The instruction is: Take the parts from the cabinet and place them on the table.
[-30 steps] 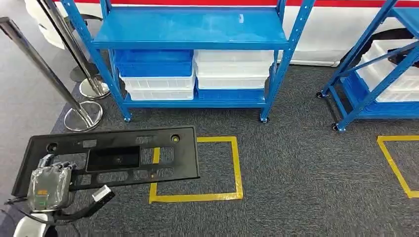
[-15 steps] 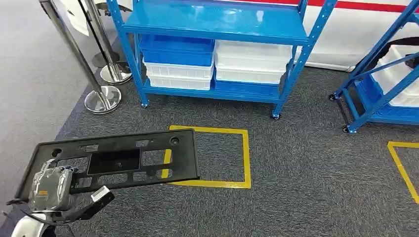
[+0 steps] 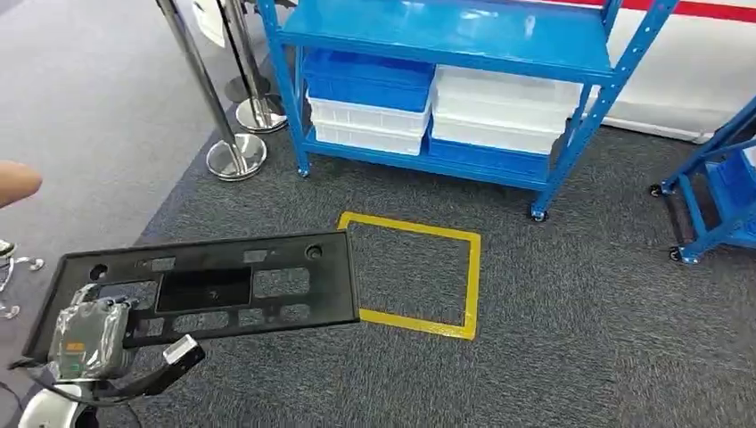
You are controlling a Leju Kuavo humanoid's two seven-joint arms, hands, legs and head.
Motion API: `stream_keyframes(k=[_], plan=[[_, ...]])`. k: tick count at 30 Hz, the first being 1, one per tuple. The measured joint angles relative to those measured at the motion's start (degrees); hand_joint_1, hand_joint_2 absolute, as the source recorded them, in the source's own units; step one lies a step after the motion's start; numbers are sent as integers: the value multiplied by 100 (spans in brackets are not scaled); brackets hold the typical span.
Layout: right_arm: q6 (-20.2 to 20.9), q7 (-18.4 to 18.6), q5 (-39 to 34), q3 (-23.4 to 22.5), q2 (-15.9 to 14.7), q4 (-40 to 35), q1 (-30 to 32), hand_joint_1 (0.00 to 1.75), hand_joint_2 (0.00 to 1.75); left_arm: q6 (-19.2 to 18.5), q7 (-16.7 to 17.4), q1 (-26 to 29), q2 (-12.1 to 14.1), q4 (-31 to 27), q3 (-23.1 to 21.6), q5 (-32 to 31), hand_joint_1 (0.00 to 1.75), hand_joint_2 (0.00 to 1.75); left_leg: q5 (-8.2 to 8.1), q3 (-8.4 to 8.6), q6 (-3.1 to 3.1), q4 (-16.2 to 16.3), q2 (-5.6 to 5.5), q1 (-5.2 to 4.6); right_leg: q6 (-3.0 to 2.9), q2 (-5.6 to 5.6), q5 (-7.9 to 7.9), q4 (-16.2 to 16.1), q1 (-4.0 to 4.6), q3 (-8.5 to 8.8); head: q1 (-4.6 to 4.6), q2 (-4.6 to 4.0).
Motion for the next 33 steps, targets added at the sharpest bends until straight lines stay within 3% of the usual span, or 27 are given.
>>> stream_keyframes(k=[1,2,3,5,6,7,11,12,13,14,16,17,18,19,20,21,22,25,26,27,28,29,31,32,33], plan=[[2,-13,13,15,0,0,12,0,0,7,0,9,-2,4,2,-2,175,175,-114,-112,-18,328,27,8,-9,-93,-6,27,10,-27,0,0],[7,-26,20,28,0,0,19,0,0,9,-11,24,-2,7,4,-4,175,175,-84,-99,-32,381,48,9,-10,-162,-7,61,12,-54,0,0],[22,-33,26,35,0,0,22,0,0,13,-11,37,-2,7,4,-7,175,175,52,26,-43,199,77,9,-8,-232,-13,103,11,-90,0,0],[37,-44,35,46,-9,0,30,0,0,19,-13,39,0,9,13,-7,175,175,456,572,-57,-694,228,13,25,-373,-53,215,4,-160,0,0],[46,-48,42,59,-15,0,33,0,0,24,-13,27,0,9,22,-2,175,175,431,766,-30,-1101,473,0,59,-436,-85,290,20,-190,0,0],[46,-52,52,74,-22,0,34,0,0,24,-13,33,0,7,28,0,175,175,468,745,68,-1109,399,-42,96,-467,-115,350,55,-202,2,0],[48,-63,79,140,-42,0,42,0,0,44,-70,108,28,7,164,85,175,175,555,690,219,-1144,213,-32,176,-613,-85,345,56,-199,0,0],[44,-72,90,168,-46,-2,30,0,0,61,-100,142,54,7,231,139,175,175,591,711,241,-1157,168,-6,231,-368,-209,444,14,-238,2,0],[33,-85,105,188,-46,-4,3,0,0,74,-146,140,81,13,290,196,175,175,617,675,261,-1158,139,2,268,-144,-436,709,1,-356,0,0],[26,-96,129,211,-48,-6,-10,0,0,87,-200,135,89,30,347,255,175,175,646,644,302,-1158,90,5,291,-32,-698,1133,-21,-525,2,0],[-15,-122,138,256,-68,-20,-15,0,0,136,-311,133,109,66,472,348,175,175,684,589,301,-1152,-26,5,313,25,-1029,1929,-44,-845,0,0],[-17,-127,138,280,-77,-26,-16,0,0,157,-374,133,118,92,547,367,175,175,699,575,288,-1152,-102,9,315,26,-996,2043,-51,-881,2,0],[-17,-129,138,291,-83,-37,-16,0,0,157,-407,129,118,114,599,374,175,175,711,570,275,-1152,-182,13,311,32,-833,1885,-55,-789,2,0],[-17,-125,135,302,-90,-39,-19,0,0,153,-433,120,118,136,630,367,175,175,721,573,261,-1151,-273,19,297,65,-581,1510,-61,-579,2,0],[-17,-116,131,317,-90,-42,-21,0,0,151,-455,105,118,155,649,346,175,175,732,575,243,-1151,-363,26,276,174,-321,1013,-70,-331,2,0],[-20,-114,122,321,-90,-44,-27,0,0,151,-470,92,118,166,667,323,175,175,747,557,217,-1151,-437,41,249,515,-134,521,-96,-108,2,0],[-24,-114,111,323,-90,-46,-49,0,0,151,-474,66,118,177,675,308,175,175,762,515,170,-1129,-516,4,228,690,-191,349,-91,-54,2,0],[-31,-103,103,330,-90,-50,-41,0,0,153,-501,81,118,195,708,275,175,175,862,409,21,-1187,-739,45,182,492,-203,322,-47,-82,0,0],[-31,-100,103,332,-90,-52,-38,0,0,155,-503,103,118,197,710,273,175,175,890,365,-25,-1198,-806,46,118,404,-159,246,-97,-68,2,0],[-24,-92,103,334,-90,-50,-31,0,0,155,-514,128,118,203,710,273,175,175,816,358,-13,-1110,-527,57,66,284,-125,212,-105,-63,0,0],[-20,-96,103,334,-103,-52,-20,0,0,155,-507,107,125,214,717,273,175,175,625,248,-16,-884,-220,10,38,216,-112,205,-89,-73,0,0],[-17,-92,103,337,-103,-52,-12,0,0,155,-507,75,129,219,719,271,175,175,384,83,-21,-507,-63,21,17,127,-111,205,-70,-84,0,0],[-24,-85,100,350,-107,-52,8,0,0,157,-509,60,127,232,710,271,175,175,-12,-252,-32,339,44,19,6,-71,-114,211,-18,-104,0,0],[-37,-85,96,356,-107,-52,16,0,0,157,-509,64,127,243,710,269,175,175,-42,-294,-31,528,56,18,2,-167,-115,221,8,-115,0,0],[-42,-81,81,361,-107,-52,24,0,0,157,-509,66,127,262,708,258,175,175,60,-178,-17,415,70,16,-4,-265,-118,229,29,-123,0,0]])
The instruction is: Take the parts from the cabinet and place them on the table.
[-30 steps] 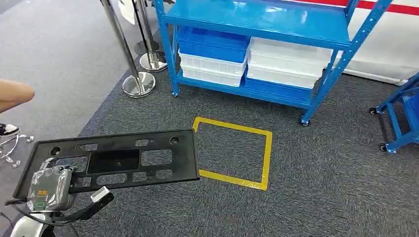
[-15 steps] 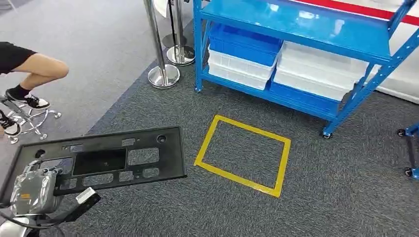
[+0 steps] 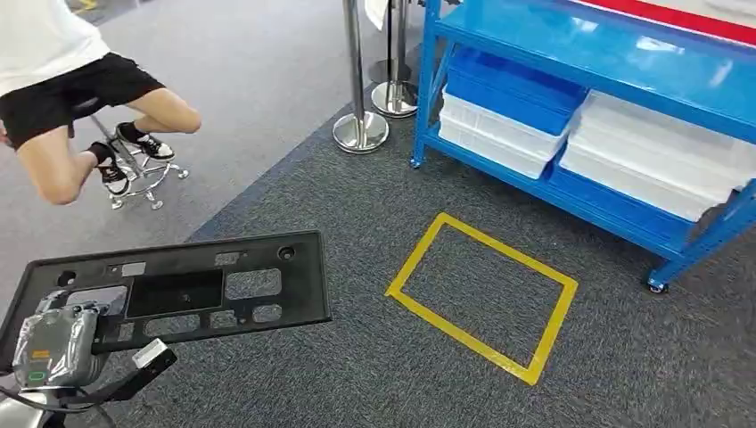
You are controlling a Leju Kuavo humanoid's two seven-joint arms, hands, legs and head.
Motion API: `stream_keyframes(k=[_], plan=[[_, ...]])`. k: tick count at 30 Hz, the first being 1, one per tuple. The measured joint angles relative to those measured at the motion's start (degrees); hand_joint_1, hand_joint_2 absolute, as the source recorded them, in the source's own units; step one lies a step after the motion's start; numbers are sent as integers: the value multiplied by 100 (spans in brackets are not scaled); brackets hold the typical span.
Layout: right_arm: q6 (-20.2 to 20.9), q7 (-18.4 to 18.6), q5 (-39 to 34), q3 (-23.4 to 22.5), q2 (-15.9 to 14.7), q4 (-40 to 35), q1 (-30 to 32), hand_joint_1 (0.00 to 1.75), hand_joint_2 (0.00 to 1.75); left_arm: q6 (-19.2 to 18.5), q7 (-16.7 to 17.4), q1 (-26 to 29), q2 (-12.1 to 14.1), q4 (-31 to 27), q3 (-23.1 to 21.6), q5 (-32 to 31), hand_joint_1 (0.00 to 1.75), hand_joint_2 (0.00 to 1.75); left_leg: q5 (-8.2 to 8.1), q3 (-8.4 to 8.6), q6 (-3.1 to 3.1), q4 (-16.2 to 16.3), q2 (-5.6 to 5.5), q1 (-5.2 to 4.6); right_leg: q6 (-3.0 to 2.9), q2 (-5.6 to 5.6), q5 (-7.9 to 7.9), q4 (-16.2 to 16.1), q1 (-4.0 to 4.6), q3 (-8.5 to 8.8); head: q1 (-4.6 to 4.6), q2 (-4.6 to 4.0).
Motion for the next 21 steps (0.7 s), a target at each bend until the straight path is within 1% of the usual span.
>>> stream_keyframes(k=[1,2,3,4,5,7,8,9,10,11,12,13,14,15,16,17,18,19,20,21], plan=[[-4,13,-13,4,0,0,4,0,0,4,0,-1,-2,18,-2,-26,175,175,164,210,24,-318,23,-9,-6,-83,-4,12,18,-6,0,0],[-9,40,-24,7,0,0,8,0,0,17,0,-4,-2,31,-7,-42,175,175,374,525,63,-818,88,-27,-12,-166,-11,26,31,-7,0,0],[-29,70,-44,11,0,0,9,0,0,22,0,-14,-2,40,-13,-55,175,175,528,845,120,-1312,300,-62,-10,-231,-21,42,45,4,0,0],[-48,92,-68,15,0,0,16,0,0,33,0,-46,-2,53,-20,-68,175,175,420,934,170,-1537,572,-118,11,-293,-37,54,74,2,0,0],[-68,107,-96,17,0,0,23,0,0,39,0,-75,-13,61,-35,-101,175,175,470,904,209,-1550,480,-144,34,-351,-44,67,91,-1,2,0],[-94,107,-205,17,2,0,38,0,0,37,0,-126,-15,96,-55,-183,175,175,494,866,247,-1549,349,-160,67,-480,-31,49,81,13,0,0],[-94,101,-266,11,2,2,47,0,0,16,13,-165,-22,110,-81,-257,175,175,527,856,289,-1590,272,-143,87,-543,-32,47,88,27,0,0],[-96,81,-319,-2,2,2,50,0,0,-33,46,-208,-31,110,-162,-337,175,175,586,894,313,-1644,220,-70,155,-344,-92,120,61,5,0,0],[-94,22,-389,-24,7,2,27,0,0,-86,94,-288,-37,110,-225,-422,175,175,617,869,341,-1655,151,-69,204,49,-258,306,33,-81,2,0],[-90,-2,-422,-42,24,4,23,0,0,-134,136,-366,-50,107,-318,-481,175,175,642,836,377,-1653,94,-67,227,212,-493,653,1,-241,2,0],[-65,-24,-466,-53,24,9,23,0,0,-164,186,-419,-77,94,-389,-531,175,175,655,807,381,-1651,28,-68,249,283,-735,1111,-27,-443,2,0],[-39,-37,-501,-61,24,15,23,0,0,-210,254,-448,-85,63,-490,-588,175,175,671,786,379,-1649,-44,-68,264,294,-896,1509,-44,-618,2,0],[-15,-41,-531,-70,24,20,21,0,0,-243,304,-466,-87,35,-575,-623,175,175,683,774,372,-1642,-127,-68,277,295,-917,1736,-61,-717,2,0],[0,-44,-547,-77,24,26,18,0,0,-258,330,-468,-90,15,-632,-647,175,175,689,771,363,-1636,-206,-65,284,295,-781,1662,-77,-674,2,0],[9,-44,-560,-85,24,33,17,0,0,-269,359,-469,-94,-19,-707,-668,175,175,691,770,357,-1620,-290,-61,285,304,-541,1353,-89,-525,2,0],[9,-44,-575,-87,24,42,13,0,0,-284,394,-470,-96,-44,-743,-689,175,175,688,773,348,-1603,-369,-56,279,350,-265,904,-103,-298,2,0],[9,-41,-590,-87,24,46,11,0,0,-304,426,-477,-101,-80,-791,-695,175,175,679,772,323,-1584,-444,-52,271,512,-10,393,-127,-68,2,0],[11,-39,-605,-90,24,55,-2,0,0,-317,459,-480,-103,-100,-837,-700,175,175,683,740,287,-1567,-499,-57,256,842,-82,203,-138,29,0,0],[13,-37,-614,-90,24,59,-5,0,0,-337,481,-519,-103,-116,-879,-708,175,175,691,700,245,-1522,-562,-82,257,856,-86,60,-147,41,0,0],[15,-33,-625,-90,24,63,1,0,0,-345,501,-517,-114,-133,-914,-721,175,175,724,657,195,-1550,-620,-52,249,773,-83,96,-117,29,0,0]])
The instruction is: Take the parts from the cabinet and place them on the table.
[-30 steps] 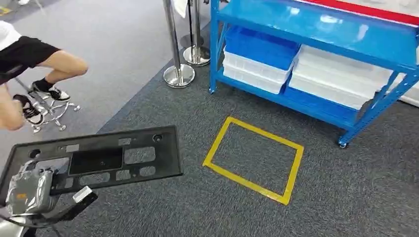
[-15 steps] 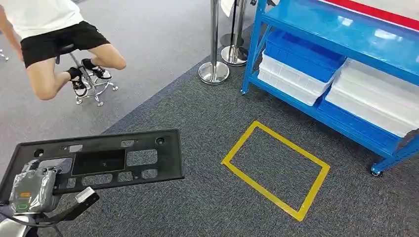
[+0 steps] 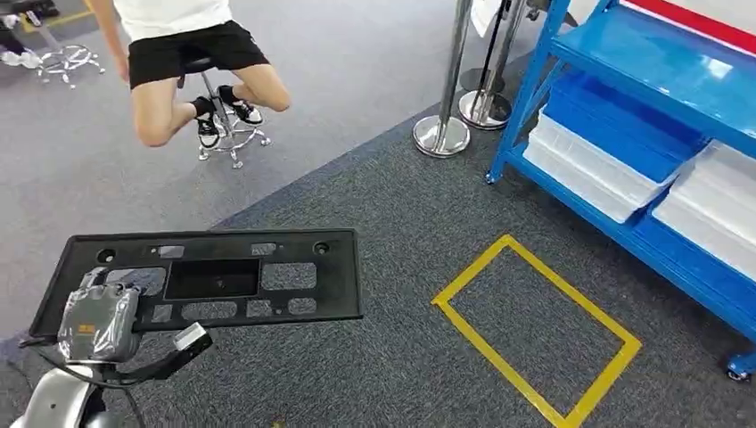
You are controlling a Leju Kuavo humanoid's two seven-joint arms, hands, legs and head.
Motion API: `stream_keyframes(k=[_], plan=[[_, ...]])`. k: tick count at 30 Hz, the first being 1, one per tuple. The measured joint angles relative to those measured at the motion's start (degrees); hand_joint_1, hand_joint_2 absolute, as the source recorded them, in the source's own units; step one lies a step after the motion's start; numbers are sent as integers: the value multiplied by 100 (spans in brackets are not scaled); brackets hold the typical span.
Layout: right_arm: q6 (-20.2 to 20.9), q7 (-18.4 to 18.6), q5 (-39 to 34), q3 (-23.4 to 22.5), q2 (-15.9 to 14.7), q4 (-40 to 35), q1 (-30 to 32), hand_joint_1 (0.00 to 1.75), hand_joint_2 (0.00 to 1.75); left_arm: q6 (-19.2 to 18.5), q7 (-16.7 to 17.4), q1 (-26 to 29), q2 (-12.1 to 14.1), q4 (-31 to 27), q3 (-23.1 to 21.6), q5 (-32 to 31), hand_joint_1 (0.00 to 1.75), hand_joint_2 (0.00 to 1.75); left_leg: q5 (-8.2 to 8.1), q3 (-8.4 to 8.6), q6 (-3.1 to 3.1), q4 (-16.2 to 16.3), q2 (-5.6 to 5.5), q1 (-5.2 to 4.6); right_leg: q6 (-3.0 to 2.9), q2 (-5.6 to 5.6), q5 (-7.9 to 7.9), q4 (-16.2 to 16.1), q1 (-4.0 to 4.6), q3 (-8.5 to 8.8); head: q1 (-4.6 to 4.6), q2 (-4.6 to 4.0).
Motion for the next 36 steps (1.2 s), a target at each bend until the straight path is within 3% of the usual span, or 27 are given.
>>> stream_keyframes(k=[2,3,4,5,7,8,9,11,12,13,14,17,18,19,20,22,23,24,26,27,28,29,32,33,34,35,36], plan=[[4,0,-9,2,0,2,-5,0,0,-39,35,33,-9,-13,-87,-48,175,175,50,-37,-90,-48,-154,26,-69,-119,26,-29,16,4,0,0],[4,0,-20,2,0,2,-5,0,0,-44,46,66,-11,-20,-118,-72,175,175,30,-47,-98,-27,-31,31,-136,-220,69,-97,-36,20,0,0],[4,-2,-31,2,0,9,10,0,0,-46,68,71,-17,-22,-140,-87,175,175,-91,-109,-113,125,291,-4,-157,-288,83,-116,-25,31,0,0],[4,-7,-44,2,2,15,17,0,0,-48,85,49,-17,-24,-153,-87,175,175,-327,-279,-122,493,481,3,-203,-377,83,-119,-9,22,0,0],[11,-20,-44,2,2,28,33,0,0,-46,120,35,-30,-26,-212,-85,175,175,-714,-645,-144,1334,583,9,-214,-564,76,-118,30,17,0,0],[15,-28,-44,2,2,37,38,0,0,-46,120,44,-33,-24,-234,-83,175,175,-782,-760,-151,1618,600,9,-223,-658,70,-114,42,15,0,0],[24,-33,-44,4,4,46,40,0,0,-48,120,53,-37,-24,-242,-83,175,175,-723,-744,-148,1628,616,9,-225,-742,67,-112,54,18,0,0],[24,-50,-44,13,7,59,47,0,0,-52,122,41,-37,-24,-256,-83,175,175,-330,-362,-118,960,674,6,-221,-906,46,-99,70,27,0,0],[24,-55,-44,17,7,63,52,0,0,-52,122,25,-37,-26,-260,-81,175,175,-115,-68,-87,454,786,-3,-210,-982,31,-91,77,42,0,0],[24,-68,-44,24,9,70,57,0,0,-54,122,3,-37,-28,-269,-79,175,175,-121,113,-48,76,1085,-39,-188,-1036,17,-88,96,56,0,0],[28,-83,-44,33,11,76,62,0,0,-63,122,-34,-39,-31,-280,-79,175,175,-137,134,-5,-23,1097,-107,-147,-1098,-8,-52,138,45,2,0],[63,-127,-35,48,20,94,70,0,0,-63,146,2,-39,-33,-288,-70,175,175,-107,61,68,-12,918,-120,-80,-1274,1,-83,130,67,0,0],[68,-140,-31,50,17,96,71,0,0,-63,144,13,-39,-35,-295,-72,175,175,-57,132,130,-82,852,-49,-21,-1201,-45,-54,130,57,2,0],[77,-173,-31,55,20,101,56,0,0,-61,146,13,-41,-35,-310,-72,175,175,-39,118,138,-106,790,-53,19,-830,-148,68,94,21,2,0],[77,-188,-33,57,22,101,34,0,0,-63,147,-11,-41,-35,-323,-72,175,175,-22,95,172,-104,750,-50,29,-623,-355,351,84,-112,0,0],[61,-186,-48,59,22,107,18,0,0,-70,155,-51,-46,-35,-358,-68,175,175,-4,55,197,-100,613,-54,35,-492,-773,1194,66,-507,0,0],[63,-184,-48,59,22,109,11,0,0,-70,155,-45,-48,-33,-360,-54,175,175,3,41,202,-93,524,-55,36,-485,-850,1512,66,-657,2,0],[68,-184,-48,63,22,114,7,0,0,-70,159,-35,-46,-28,-360,-52,175,175,7,32,198,-79,444,-55,35,-484,-776,1546,60,-673,2,0],[72,-186,-48,72,22,118,5,0,0,-70,159,-11,-46,-28,-360,-50,175,175,6,25,192,-39,254,-50,24,-455,-297,926,34,-364,2,0],[70,-186,-48,87,22,120,1,0,0,-70,160,-3,-48,-28,-360,-46,175,175,3,27,176,-21,168,-46,14,-323,-37,452,26,-142,2,0],[70,-188,-48,94,22,122,-10,0,0,-72,159,-3,-48,-28,-360,-44,175,175,1,6,157,-5,104,-27,-1,-19,25,113,0,-8,2,0],[70,-192,-48,101,22,142,-26,0,0,-74,159,-29,-44,-28,-360,-37,175,175,10,-44,106,41,39,-63,0,184,-3,12,-11,20,2,0],[101,-210,-46,142,22,149,-28,0,0,-74,168,13,-44,-28,-360,-26,175,175,99,-126,-35,-17,-207,19,-54,-24,-4,-4,65,15,0,0],[103,-214,-44,151,22,147,-24,0,0,-66,166,38,-39,-28,-358,-22,175,175,118,-156,-70,-25,-280,10,-116,-105,38,-89,3,45,0,0],[107,-219,-39,157,22,144,-17,0,0,-63,164,80,-35,-31,-360,-20,175,175,60,-167,-62,58,32,2,-151,-215,65,-140,0,77,0,0],[109,-229,-39,162,22,144,-2,0,0,-59,168,69,-22,-30,-356,-9,175,175,-114,-283,-89,310,368,-19,-182,-304,64,-153,5,87,0,0],[109,-234,-39,168,22,144,10,0,0,-52,175,50,-17,-30,-354,7,175,175,-306,-450,-110,668,488,-7,-210,-402,57,-152,25,90,0,0]])
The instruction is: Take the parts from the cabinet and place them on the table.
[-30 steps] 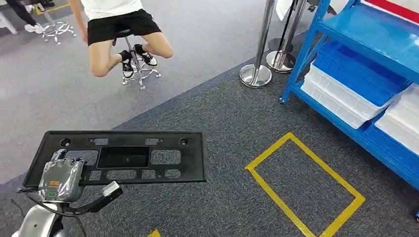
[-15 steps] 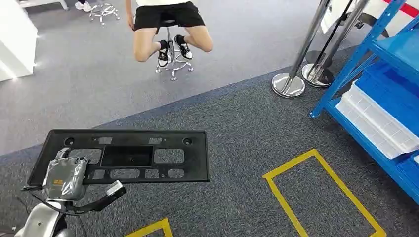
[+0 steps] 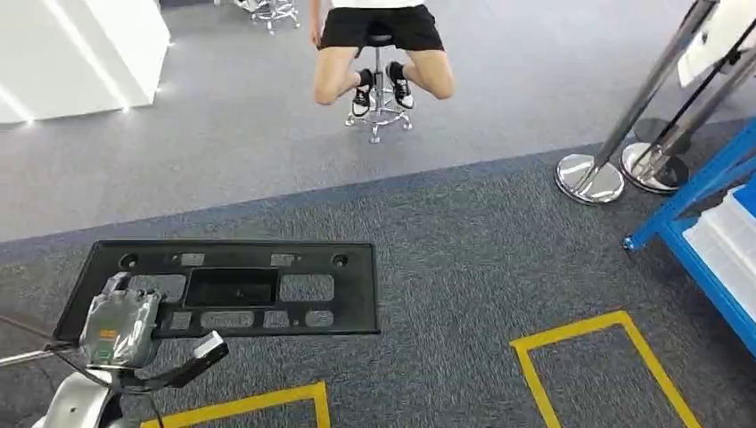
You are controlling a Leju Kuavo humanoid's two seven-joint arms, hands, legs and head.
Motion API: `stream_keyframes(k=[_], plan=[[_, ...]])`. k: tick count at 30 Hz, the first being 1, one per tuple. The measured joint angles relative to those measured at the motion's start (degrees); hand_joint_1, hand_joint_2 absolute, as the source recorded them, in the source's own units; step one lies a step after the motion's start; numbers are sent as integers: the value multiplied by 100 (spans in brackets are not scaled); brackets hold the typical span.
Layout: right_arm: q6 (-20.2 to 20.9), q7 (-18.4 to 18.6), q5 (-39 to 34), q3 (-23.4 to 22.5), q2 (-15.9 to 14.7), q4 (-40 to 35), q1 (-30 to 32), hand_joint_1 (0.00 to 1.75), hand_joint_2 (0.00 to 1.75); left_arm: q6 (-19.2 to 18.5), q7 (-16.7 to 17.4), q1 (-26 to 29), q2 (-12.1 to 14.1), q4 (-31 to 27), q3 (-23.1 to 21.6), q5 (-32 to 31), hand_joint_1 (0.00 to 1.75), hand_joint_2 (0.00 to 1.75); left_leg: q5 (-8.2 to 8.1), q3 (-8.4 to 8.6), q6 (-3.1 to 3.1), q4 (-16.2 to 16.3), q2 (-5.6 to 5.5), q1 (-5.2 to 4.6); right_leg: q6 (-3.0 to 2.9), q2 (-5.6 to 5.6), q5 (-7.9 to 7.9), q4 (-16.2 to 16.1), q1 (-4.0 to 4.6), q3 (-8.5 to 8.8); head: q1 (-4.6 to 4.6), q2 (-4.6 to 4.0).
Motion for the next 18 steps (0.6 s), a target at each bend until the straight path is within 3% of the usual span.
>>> stream_keyframes(k=[2,3,4,6,7,8,9,12,13,14,15,17,18], plan=[[20,-20,11,28,0,2,21,0,0,2,-4,16,-2,0,0,13,175,175,-321,-383,-41,825,104,32,-18,-206,-20,3,28,8,0,0],[20,-28,11,37,0,4,30,0,0,2,-2,35,-2,0,0,17,175,175,-302,-433,-53,944,122,44,-15,-298,-31,7,32,14,0,0],[20,-37,11,44,0,4,38,0,0,2,0,46,-2,0,0,17,175,175,-178,-348,-63,805,139,51,-5,-379,-45,10,33,23,0,0],[24,-39,13,61,0,4,51,0,0,2,-7,49,-2,0,0,17,175,175,259,143,-57,-57,265,53,33,-537,-88,22,30,62,0,0],[24,-42,13,68,0,4,60,0,0,4,-4,46,-2,0,0,17,175,175,357,399,-40,-526,489,45,60,-605,-115,29,38,93,0,0],[24,-44,15,72,0,7,66,0,0,4,-4,35,-2,0,0,17,175,175,257,449,-2,-632,661,-59,98,-652,-141,37,88,92,0,0],[24,-46,15,74,0,7,71,0,0,11,-4,37,-2,-4,0,17,175,175,292,433,71,-637,563,-49,127,-699,-147,39,91,103,2,0],[50,-50,15,83,0,7,78,0,0,15,-4,70,-2,-4,0,17,175,175,310,395,158,-674,376,-73,204,-871,-160,7,93,138,2,0],[52,-48,15,85,0,7,74,0,0,17,-7,89,-4,-7,-2,17,175,175,343,424,206,-726,319,-14,258,-703,-228,67,57,128,0,0],[50,-52,11,87,0,9,38,0,0,28,-4,77,-4,-7,-2,17,175,175,354,421,226,-739,264,-24,275,-378,-372,269,45,32,2,0],[48,-52,7,87,0,26,20,0,0,33,-2,55,-4,-4,-2,20,175,175,368,407,269,-737,223,-25,274,-196,-586,628,40,-149,2,0],[52,-48,2,92,0,42,7,0,0,46,-4,52,-11,0,-2,22,175,175,369,393,302,-736,92,-36,275,-71,-963,1528,37,-592,2,0],[55,-46,2,107,0,44,2,0,0,59,-11,81,-13,9,-2,24,175,175,369,394,302,-734,9,-39,274,-69,-988,1771,35,-728,0,0]])
